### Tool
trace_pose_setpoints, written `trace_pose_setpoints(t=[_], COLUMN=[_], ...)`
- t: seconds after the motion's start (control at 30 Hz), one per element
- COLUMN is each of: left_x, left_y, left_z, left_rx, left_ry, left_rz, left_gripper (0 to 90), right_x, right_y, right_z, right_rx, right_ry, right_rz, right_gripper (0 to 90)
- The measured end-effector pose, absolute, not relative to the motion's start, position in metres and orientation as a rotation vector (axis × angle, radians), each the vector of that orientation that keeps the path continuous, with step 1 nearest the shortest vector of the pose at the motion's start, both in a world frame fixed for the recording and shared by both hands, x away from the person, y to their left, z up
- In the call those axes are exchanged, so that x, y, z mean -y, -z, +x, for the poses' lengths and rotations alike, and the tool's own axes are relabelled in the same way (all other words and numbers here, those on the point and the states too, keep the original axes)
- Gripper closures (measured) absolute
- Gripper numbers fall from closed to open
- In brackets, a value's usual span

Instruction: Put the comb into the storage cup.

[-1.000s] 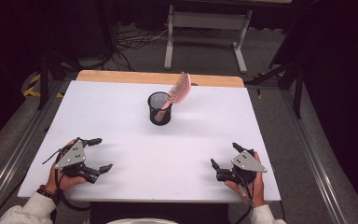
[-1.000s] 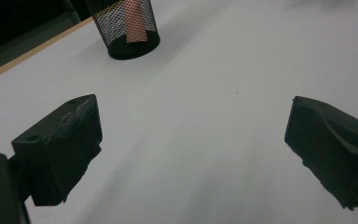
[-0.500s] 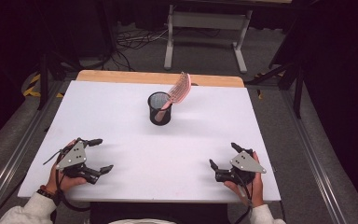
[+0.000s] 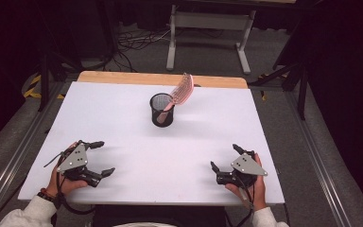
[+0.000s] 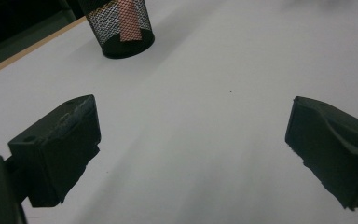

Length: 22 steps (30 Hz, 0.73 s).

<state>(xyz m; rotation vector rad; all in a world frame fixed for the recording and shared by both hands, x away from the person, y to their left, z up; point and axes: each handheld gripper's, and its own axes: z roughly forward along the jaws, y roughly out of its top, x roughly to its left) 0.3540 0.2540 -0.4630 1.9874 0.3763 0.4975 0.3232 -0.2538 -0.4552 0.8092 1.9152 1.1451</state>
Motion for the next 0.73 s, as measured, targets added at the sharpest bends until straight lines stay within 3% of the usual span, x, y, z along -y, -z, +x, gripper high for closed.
trace_pose_setpoints(t=[0.73], left_x=[-0.2552], left_y=[0.4628], left_z=[0.3557], left_rx=[-0.393], left_ry=[-0.504], left_rz=[1.985], left_gripper=[4.3], right_x=[0.2517], right_y=[0.4548], right_z=[0.3250], right_rx=[-1.929], right_ry=[-1.150], right_rz=[0.795], right_gripper=[5.3])
